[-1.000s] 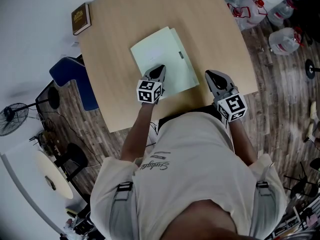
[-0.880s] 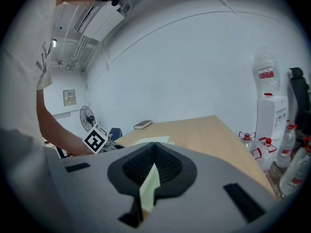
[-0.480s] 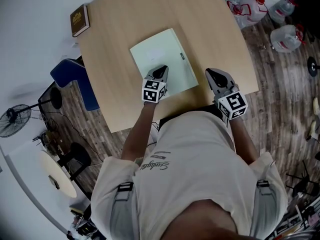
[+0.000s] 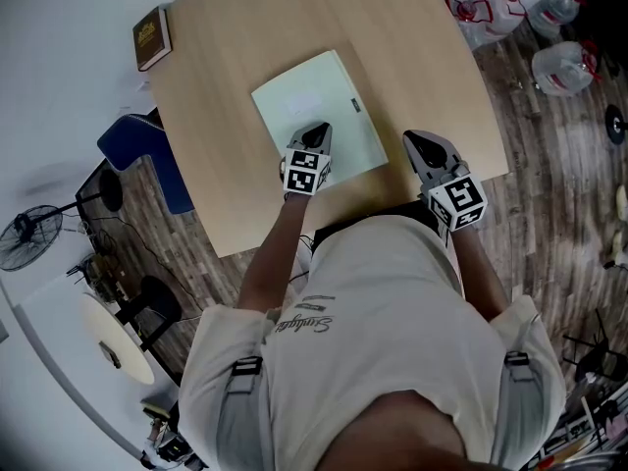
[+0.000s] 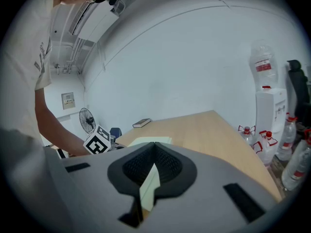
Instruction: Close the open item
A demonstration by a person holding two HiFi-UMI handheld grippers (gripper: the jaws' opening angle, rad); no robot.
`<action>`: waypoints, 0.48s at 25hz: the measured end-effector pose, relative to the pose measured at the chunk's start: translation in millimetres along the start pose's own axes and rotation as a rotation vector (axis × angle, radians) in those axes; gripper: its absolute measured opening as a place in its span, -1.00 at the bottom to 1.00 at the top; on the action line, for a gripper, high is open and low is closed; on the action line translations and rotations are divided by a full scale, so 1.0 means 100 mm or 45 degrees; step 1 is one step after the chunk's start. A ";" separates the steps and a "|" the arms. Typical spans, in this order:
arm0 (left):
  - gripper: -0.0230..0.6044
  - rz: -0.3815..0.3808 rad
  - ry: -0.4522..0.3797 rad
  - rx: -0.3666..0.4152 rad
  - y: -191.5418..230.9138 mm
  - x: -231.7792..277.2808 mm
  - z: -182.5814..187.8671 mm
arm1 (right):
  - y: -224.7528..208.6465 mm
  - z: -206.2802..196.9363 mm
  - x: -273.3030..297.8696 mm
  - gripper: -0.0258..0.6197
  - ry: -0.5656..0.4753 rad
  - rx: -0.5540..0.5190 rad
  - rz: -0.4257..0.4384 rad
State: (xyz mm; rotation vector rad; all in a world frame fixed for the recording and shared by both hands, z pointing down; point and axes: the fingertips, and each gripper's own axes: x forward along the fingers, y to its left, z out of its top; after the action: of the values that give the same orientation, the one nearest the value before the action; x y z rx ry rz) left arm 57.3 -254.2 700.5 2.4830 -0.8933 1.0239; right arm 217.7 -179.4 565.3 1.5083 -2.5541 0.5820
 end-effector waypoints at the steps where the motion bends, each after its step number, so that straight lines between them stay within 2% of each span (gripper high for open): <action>1: -0.88 -0.001 0.018 0.026 -0.02 0.01 -0.01 | 0.00 -0.01 0.00 -0.93 0.003 0.002 0.001; 3: -0.88 0.001 0.035 0.050 -0.03 0.03 -0.02 | -0.01 -0.02 0.02 -0.93 0.008 0.003 0.002; 12: -0.88 -0.020 0.087 0.032 -0.04 0.08 -0.04 | 0.15 -0.03 0.20 -0.93 0.021 0.002 0.045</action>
State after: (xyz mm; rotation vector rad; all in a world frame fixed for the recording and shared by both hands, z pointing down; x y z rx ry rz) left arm 62.6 -252.4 708.5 2.4557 -0.8438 1.1137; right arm 194.5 -188.3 570.2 1.4553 -2.5735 0.5988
